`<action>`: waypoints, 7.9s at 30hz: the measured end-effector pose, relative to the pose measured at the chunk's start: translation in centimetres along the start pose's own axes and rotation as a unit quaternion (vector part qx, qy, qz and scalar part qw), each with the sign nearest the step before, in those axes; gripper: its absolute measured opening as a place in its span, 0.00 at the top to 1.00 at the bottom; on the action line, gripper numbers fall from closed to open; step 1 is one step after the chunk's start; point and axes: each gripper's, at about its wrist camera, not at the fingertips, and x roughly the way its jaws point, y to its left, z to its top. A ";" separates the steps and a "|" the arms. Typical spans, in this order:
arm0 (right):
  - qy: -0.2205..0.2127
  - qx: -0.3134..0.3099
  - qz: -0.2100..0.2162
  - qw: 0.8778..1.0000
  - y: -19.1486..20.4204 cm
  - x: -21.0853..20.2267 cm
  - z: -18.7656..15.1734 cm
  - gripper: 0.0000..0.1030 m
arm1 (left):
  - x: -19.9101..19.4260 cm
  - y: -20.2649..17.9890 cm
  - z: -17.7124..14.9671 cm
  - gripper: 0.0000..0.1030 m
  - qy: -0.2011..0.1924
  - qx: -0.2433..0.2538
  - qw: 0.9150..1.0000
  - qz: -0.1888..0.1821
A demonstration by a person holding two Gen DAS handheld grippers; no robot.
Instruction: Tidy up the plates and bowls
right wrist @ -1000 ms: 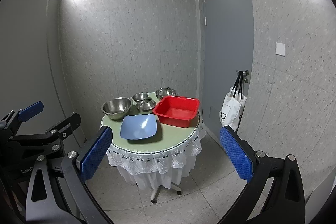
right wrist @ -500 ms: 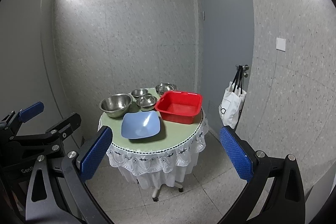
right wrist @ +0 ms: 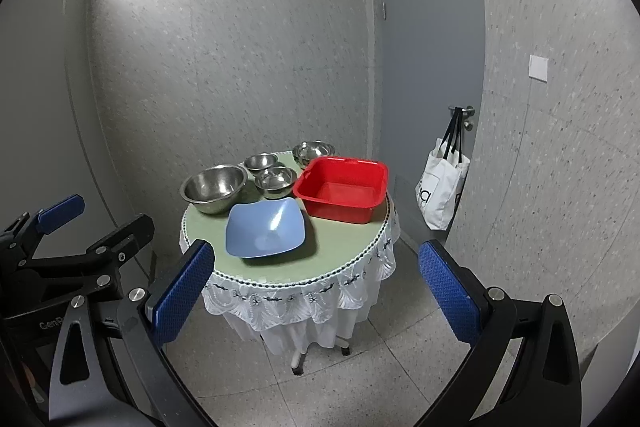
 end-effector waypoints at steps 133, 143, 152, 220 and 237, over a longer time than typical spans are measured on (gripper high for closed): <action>0.301 0.043 0.176 0.936 14.6 50.6 5.4 0.30 | 56.3 28.5 5.5 0.30 0.249 -0.103 0.962 0.037; 0.330 0.110 0.216 0.913 15.0 54.6 3.4 0.66 | 58.9 28.4 4.9 0.42 0.261 -0.092 0.961 0.013; 0.311 0.074 0.206 0.925 14.5 54.4 3.5 0.74 | 58.9 26.6 5.4 0.59 0.248 -0.084 0.965 0.008; 0.257 0.177 0.038 0.949 -17.4 43.9 5.1 0.47 | 68.8 -7.6 11.5 0.32 0.287 0.017 0.940 -0.183; 0.180 0.107 0.015 0.978 -12.2 40.0 10.9 0.33 | 63.0 0.7 15.0 0.12 0.210 -0.013 0.966 -0.153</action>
